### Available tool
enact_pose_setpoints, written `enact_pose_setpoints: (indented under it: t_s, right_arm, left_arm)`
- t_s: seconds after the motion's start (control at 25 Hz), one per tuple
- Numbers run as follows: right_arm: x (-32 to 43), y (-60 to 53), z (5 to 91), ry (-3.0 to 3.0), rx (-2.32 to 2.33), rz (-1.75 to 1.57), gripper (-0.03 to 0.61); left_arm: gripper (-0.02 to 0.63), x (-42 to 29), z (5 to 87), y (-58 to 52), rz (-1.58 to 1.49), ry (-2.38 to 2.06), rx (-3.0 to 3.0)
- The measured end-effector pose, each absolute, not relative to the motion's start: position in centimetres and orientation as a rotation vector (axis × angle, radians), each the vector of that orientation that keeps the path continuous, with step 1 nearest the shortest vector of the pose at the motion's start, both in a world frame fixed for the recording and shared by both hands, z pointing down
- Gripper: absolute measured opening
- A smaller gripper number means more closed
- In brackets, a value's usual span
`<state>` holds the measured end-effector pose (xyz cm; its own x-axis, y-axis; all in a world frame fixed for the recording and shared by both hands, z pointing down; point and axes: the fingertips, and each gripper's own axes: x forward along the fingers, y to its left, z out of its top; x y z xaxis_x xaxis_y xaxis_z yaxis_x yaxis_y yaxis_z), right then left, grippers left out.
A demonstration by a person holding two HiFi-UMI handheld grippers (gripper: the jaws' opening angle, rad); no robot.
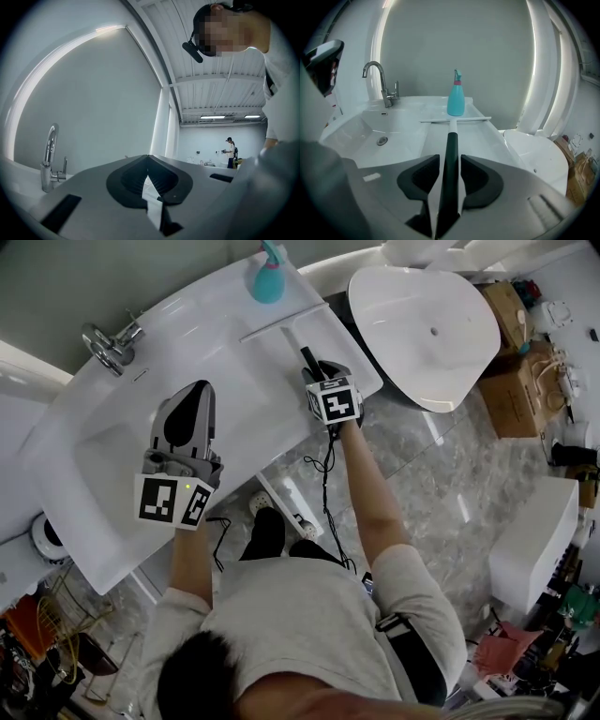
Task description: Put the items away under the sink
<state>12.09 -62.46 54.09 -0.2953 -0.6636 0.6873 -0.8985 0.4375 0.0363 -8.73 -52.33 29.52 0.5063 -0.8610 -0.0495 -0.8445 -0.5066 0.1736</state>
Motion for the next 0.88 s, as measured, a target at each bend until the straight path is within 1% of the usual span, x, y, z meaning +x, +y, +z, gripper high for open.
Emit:
enact_pose_setpoints:
  t_s: [0.08,0.12,0.44,0.88]
  right_arm:
    - [12.3,-62.6,54.4,-2.038,1.322,0.459,0.113]
    - [12.3,-62.6,54.3,-2.035,1.327,0.447,0.104]
    - [11.8,-61.8,53.4,-2.056,1.342,0.382,0.103]
    - [12.1,-58.0,47.5,-2.209,1.437,0.402,0.103]
  left_arm:
    - [0.008,-8.9,29.6,-52.4,-0.196,-1.493,2.611]
    - [0.008,-9.0,29.6,-52.4,-0.195,-1.495,2.612]
    - [0.008,-9.7,29.4,-51.9,-0.2,-1.507,2.612]
    - [0.008,-8.2,27.0,-49.3,-0.25,-1.547,2.634]
